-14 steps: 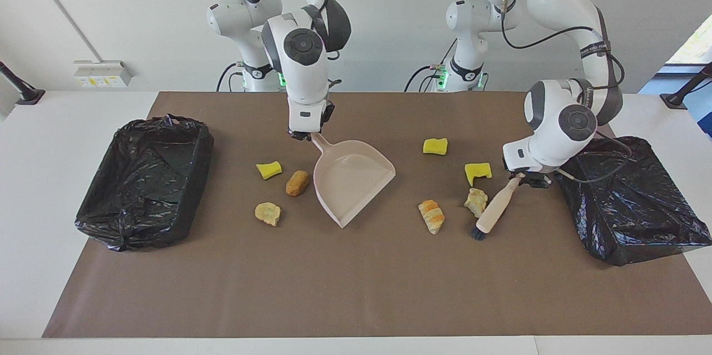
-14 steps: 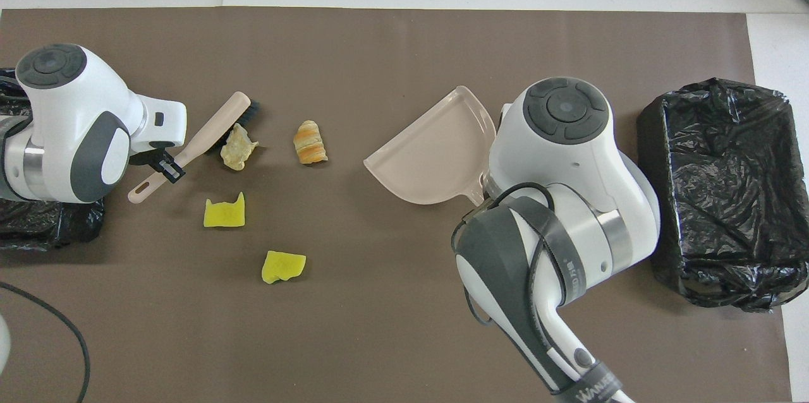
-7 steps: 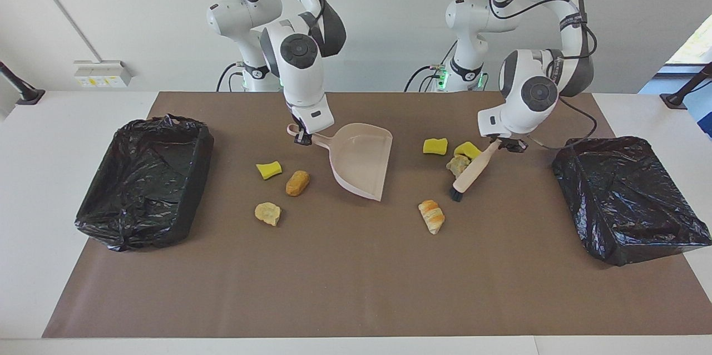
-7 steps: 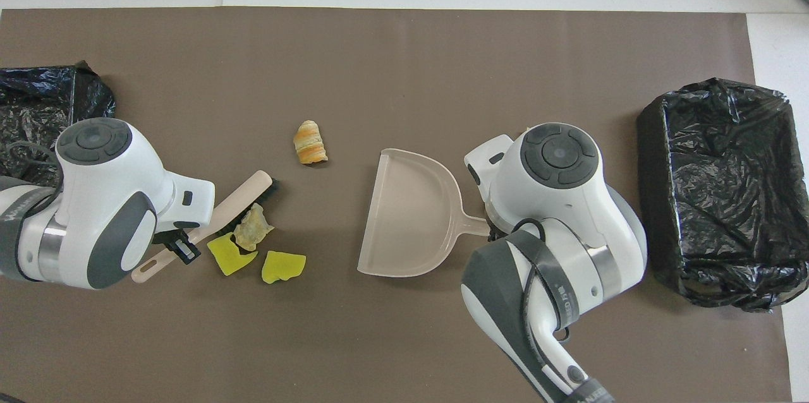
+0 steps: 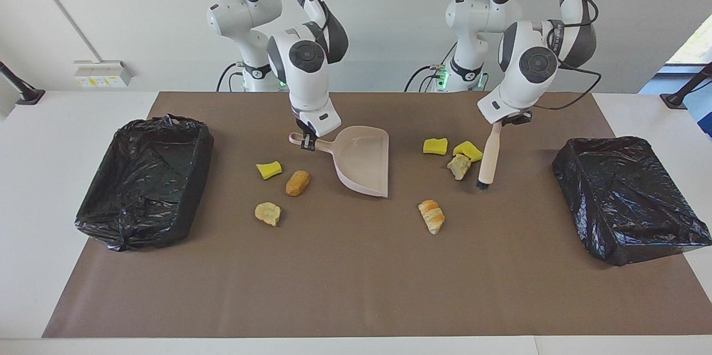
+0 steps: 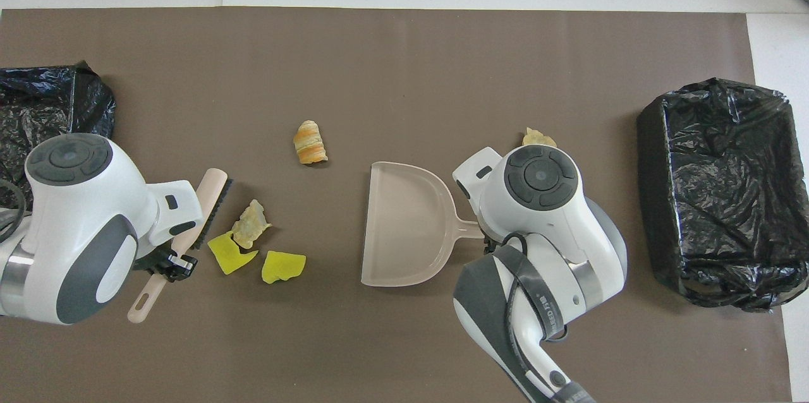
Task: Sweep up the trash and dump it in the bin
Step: 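Sweep the sponge pieces into the dustpan with the left gripper's brush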
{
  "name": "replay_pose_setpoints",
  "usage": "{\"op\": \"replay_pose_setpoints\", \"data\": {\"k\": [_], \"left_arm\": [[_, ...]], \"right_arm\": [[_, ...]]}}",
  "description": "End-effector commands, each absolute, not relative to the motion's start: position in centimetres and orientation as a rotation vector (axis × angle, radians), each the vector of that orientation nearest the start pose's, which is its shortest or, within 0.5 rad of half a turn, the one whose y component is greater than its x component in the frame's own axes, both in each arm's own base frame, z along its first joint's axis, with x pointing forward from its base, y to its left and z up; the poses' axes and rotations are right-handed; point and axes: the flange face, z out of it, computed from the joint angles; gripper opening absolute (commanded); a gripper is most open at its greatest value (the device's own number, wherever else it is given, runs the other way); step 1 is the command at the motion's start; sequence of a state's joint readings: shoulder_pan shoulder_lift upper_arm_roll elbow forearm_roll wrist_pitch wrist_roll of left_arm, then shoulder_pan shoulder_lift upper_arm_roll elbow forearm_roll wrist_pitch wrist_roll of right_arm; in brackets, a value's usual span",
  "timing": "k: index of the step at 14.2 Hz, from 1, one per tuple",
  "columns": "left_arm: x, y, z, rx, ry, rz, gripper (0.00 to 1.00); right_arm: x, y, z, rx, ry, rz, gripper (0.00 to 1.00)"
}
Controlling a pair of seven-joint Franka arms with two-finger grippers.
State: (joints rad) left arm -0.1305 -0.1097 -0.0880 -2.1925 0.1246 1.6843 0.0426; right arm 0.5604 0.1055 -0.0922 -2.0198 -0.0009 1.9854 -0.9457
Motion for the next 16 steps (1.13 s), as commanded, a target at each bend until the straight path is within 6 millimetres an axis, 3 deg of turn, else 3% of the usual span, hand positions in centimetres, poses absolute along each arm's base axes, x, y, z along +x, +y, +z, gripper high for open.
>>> {"op": "replay_pose_setpoints", "data": {"k": [1,3,5,8,10,16], "left_arm": [[41.6,-7.8,39.3,-2.9,0.245,0.516,0.0],[40.2,-6.6,38.2,-2.913,0.182,0.505,0.0],[39.8,-7.5,36.9,-2.957,0.045,0.464,0.0],[38.9,-10.2,36.3,-3.012,-0.018,0.48,0.0],[37.9,-13.7,36.0,-3.01,-0.037,0.477,0.0],[36.2,-22.2,34.4,-3.099,-0.365,0.424,0.0]], "right_arm": [[49.1,24.6,38.8,-2.386,-2.024,0.205,0.0],[48.9,25.1,37.9,-2.446,-1.953,0.231,0.0],[48.6,25.7,37.8,-2.44,-1.963,0.232,0.0],[48.7,25.8,37.0,-2.441,-1.961,0.239,0.0],[48.8,26.0,36.8,-2.44,-1.967,0.23,0.0],[49.0,25.7,36.7,-2.446,-1.959,0.23,0.0]]}}
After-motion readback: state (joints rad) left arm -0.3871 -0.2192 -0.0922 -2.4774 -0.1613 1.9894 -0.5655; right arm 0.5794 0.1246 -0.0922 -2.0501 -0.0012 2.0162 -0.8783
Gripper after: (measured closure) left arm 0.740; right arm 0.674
